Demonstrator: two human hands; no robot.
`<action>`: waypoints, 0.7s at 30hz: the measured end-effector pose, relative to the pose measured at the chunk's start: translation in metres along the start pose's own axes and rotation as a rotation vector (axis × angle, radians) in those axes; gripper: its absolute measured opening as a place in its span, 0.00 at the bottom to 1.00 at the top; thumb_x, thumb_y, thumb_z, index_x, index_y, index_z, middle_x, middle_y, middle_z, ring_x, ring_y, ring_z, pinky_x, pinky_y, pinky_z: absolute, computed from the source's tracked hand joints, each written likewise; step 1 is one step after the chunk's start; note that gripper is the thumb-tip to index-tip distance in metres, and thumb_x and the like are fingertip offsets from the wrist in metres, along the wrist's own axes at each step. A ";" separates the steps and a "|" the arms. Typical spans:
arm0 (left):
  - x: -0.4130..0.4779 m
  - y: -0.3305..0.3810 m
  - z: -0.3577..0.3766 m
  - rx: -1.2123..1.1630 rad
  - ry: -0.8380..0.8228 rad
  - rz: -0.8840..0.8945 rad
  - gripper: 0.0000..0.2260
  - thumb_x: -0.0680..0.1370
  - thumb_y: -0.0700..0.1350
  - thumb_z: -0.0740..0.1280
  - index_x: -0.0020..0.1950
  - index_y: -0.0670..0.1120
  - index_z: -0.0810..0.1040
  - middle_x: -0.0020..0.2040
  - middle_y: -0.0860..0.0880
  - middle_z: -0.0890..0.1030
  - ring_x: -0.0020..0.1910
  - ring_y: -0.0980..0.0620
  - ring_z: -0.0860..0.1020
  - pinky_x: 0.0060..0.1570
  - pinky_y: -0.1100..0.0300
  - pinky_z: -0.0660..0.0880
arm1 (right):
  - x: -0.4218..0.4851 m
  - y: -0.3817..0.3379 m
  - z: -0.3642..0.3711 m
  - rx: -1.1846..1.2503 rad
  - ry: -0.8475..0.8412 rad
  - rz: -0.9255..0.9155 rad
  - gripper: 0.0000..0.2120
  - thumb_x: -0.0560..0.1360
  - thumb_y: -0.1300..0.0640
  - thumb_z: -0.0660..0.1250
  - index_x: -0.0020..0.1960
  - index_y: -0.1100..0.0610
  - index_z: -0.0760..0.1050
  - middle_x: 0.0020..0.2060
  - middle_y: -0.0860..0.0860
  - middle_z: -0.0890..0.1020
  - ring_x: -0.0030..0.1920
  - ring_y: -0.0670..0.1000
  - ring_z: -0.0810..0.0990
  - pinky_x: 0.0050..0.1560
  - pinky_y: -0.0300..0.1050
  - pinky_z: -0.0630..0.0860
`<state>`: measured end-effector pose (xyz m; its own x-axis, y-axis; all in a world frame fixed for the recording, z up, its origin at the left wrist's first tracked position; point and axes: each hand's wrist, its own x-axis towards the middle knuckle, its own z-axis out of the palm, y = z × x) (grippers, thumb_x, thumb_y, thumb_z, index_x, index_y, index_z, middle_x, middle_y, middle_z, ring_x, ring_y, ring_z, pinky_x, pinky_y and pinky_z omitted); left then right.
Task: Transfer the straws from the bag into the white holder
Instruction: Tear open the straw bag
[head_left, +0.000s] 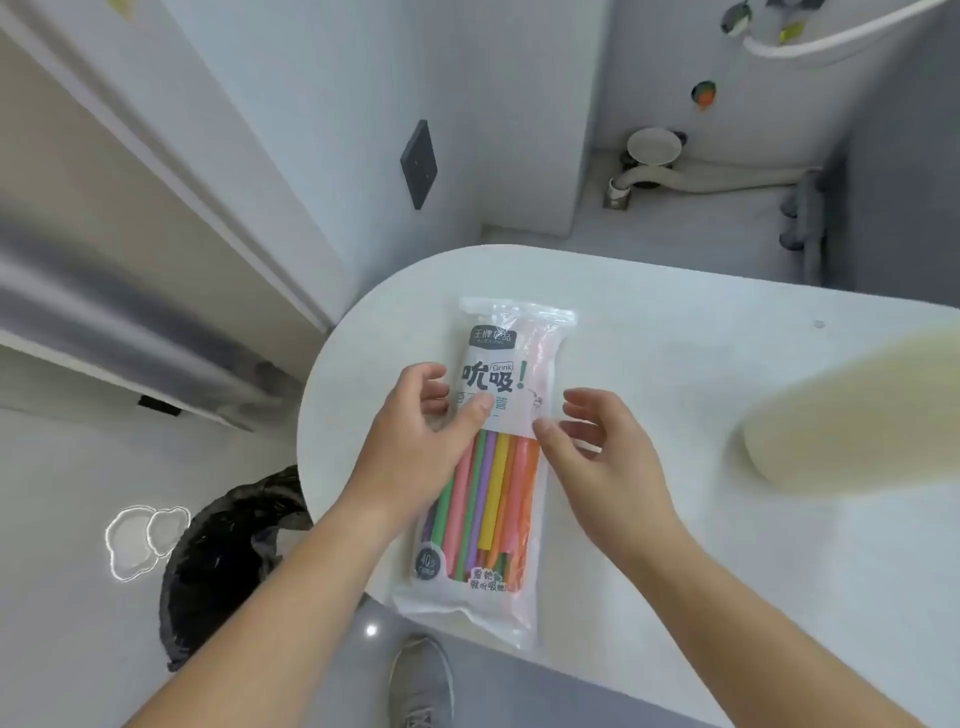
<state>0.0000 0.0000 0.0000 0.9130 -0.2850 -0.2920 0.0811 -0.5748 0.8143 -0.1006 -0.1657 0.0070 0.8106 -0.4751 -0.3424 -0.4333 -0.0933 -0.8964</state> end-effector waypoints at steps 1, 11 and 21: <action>0.004 -0.003 0.003 -0.012 0.022 0.023 0.28 0.70 0.70 0.70 0.66 0.59 0.70 0.58 0.62 0.79 0.54 0.70 0.79 0.47 0.73 0.75 | 0.005 0.004 0.005 0.042 0.014 -0.015 0.19 0.76 0.45 0.71 0.64 0.46 0.73 0.57 0.41 0.79 0.54 0.37 0.80 0.47 0.31 0.75; 0.036 -0.005 0.022 -0.126 0.138 0.162 0.21 0.71 0.66 0.75 0.49 0.51 0.77 0.39 0.60 0.85 0.38 0.65 0.85 0.30 0.74 0.74 | 0.051 0.014 0.002 0.254 -0.041 -0.044 0.36 0.73 0.38 0.71 0.76 0.42 0.59 0.55 0.41 0.82 0.41 0.34 0.84 0.28 0.27 0.75; 0.042 0.050 0.017 -0.300 0.010 0.266 0.36 0.63 0.68 0.76 0.46 0.36 0.75 0.46 0.39 0.88 0.38 0.49 0.85 0.46 0.47 0.81 | 0.054 -0.021 -0.033 0.451 -0.070 -0.294 0.15 0.75 0.40 0.70 0.59 0.44 0.77 0.43 0.47 0.89 0.42 0.51 0.89 0.36 0.44 0.83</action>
<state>0.0353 -0.0538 0.0194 0.9217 -0.3849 -0.0476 -0.0466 -0.2320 0.9716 -0.0608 -0.2187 0.0168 0.9032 -0.4247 -0.0627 0.0158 0.1788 -0.9838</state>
